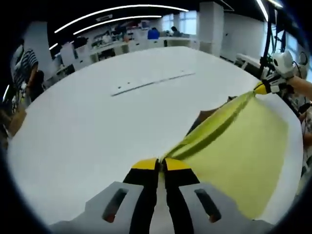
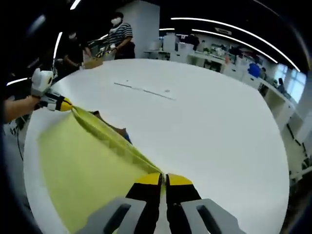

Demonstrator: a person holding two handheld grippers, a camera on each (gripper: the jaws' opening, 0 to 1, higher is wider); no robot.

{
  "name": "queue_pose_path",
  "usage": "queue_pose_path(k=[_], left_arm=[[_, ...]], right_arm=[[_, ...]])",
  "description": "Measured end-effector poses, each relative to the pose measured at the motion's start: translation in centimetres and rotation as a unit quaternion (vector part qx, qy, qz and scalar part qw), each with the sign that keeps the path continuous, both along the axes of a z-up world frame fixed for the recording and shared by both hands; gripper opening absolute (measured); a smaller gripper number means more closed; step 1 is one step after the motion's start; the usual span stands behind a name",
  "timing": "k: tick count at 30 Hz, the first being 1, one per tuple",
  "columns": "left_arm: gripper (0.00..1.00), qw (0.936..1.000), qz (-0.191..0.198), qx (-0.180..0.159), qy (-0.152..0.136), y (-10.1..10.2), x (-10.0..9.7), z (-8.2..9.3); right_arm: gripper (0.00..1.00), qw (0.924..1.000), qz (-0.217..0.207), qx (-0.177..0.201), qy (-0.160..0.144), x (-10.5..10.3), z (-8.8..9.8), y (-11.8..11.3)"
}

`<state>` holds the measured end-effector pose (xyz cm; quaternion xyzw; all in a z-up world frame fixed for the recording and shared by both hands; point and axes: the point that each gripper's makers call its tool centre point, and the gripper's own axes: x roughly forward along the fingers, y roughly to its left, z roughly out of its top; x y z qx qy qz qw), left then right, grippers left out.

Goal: Fold the garment on the visible template until the final outline fits inside the template.

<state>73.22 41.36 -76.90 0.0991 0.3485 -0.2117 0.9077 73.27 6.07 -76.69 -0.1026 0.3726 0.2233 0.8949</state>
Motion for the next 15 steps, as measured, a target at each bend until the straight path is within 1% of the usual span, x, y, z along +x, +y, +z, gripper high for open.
queue_pose_path(k=[2, 5, 7, 9, 13, 14, 15], left_arm=[[0.07, 0.9999, 0.006, -0.005, -0.008, 0.3, 0.1, 0.3], [0.13, 0.9990, 0.022, -0.035, -0.016, 0.6, 0.3, 0.9], [0.16, 0.9989, 0.022, -0.039, -0.016, 0.8, 0.2, 1.1], [0.20, 0.9988, 0.018, -0.042, -0.020, 0.9, -0.1, 1.5], [0.30, 0.9983, -0.003, -0.053, -0.027, 0.4, -0.9, 2.2], [0.33, 0.9980, -0.011, -0.055, -0.028, 0.2, -1.1, 2.4], [0.35, 0.9977, -0.017, -0.060, -0.026, 0.1, -1.4, 2.5]], right_arm=[[0.02, 0.9999, -0.010, 0.007, -0.001, 0.1, 0.1, 0.0], [0.07, 0.9998, -0.014, 0.013, -0.004, 0.2, 0.5, -0.1], [0.12, 0.9997, -0.013, 0.022, -0.004, 0.2, 0.8, 0.1], [0.20, 0.9992, -0.013, 0.037, 0.002, -0.1, 1.0, 0.5], [0.31, 0.9989, -0.004, 0.047, 0.008, -0.7, 1.3, 0.8], [0.36, 0.9987, -0.001, 0.050, 0.010, -0.9, 1.4, 1.0], [0.40, 0.9981, 0.003, 0.059, 0.019, -1.3, 1.5, 1.2]])
